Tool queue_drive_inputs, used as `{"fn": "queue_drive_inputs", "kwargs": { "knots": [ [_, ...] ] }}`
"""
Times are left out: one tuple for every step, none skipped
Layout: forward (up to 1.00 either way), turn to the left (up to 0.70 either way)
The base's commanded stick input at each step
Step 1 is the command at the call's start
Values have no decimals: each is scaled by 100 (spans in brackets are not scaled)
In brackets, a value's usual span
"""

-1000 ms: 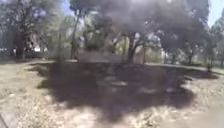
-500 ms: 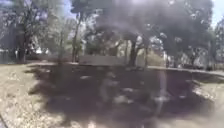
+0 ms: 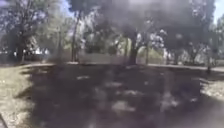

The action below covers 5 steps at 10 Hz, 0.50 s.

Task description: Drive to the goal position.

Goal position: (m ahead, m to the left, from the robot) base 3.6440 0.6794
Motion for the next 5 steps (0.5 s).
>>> {"fn": "queue_drive_inputs", "kwargs": {
  "knots": [
    [70,0],
    [70,0],
    [70,0],
    [70,0],
    [70,0]
  ]
}}
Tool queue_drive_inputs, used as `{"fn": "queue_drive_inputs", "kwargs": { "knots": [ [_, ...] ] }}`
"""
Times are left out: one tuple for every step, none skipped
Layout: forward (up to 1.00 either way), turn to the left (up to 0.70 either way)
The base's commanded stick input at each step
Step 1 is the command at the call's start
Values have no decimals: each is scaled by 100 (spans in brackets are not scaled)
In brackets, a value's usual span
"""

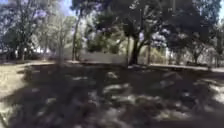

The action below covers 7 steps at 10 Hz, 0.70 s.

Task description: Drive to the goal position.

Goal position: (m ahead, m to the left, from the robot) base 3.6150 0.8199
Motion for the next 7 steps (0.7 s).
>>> {"fn": "queue_drive_inputs", "kwargs": {
  "knots": [
    [70,0],
    [70,-4],
    [70,-35],
    [70,-35],
    [70,-35],
    [70,-35],
    [70,0]
  ]
}}
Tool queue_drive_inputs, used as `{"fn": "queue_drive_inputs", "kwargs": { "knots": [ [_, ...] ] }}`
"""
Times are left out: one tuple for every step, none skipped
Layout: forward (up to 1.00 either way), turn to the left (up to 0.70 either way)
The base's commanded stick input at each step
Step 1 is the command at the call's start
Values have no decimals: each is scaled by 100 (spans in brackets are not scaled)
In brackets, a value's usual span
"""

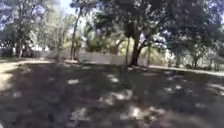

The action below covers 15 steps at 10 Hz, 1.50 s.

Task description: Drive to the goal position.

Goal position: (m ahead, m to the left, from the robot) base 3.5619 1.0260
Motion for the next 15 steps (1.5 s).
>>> {"fn": "queue_drive_inputs", "kwargs": {
  "knots": [
    [70,-2],
    [70,-7],
    [70,-35],
    [70,-35],
    [70,-35],
    [70,-35],
    [70,-35],
    [70,-28],
    [70,-21],
    [70,-15],
    [70,-8],
    [70,-1],
    [70,0],
    [70,0],
    [70,-35]
  ]
}}
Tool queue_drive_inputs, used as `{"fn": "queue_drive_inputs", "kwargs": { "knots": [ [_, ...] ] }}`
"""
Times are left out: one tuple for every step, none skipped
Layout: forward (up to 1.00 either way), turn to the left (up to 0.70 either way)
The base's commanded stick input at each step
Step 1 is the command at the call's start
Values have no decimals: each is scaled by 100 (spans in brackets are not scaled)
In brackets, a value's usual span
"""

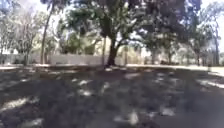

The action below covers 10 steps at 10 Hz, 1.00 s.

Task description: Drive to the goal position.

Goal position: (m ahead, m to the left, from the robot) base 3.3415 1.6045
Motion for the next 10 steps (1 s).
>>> {"fn": "queue_drive_inputs", "kwargs": {
  "knots": [
    [70,-28],
    [70,0],
    [70,0],
    [70,0],
    [70,0],
    [70,0],
    [70,0],
    [70,0],
    [70,0],
    [70,-35]
  ]
}}
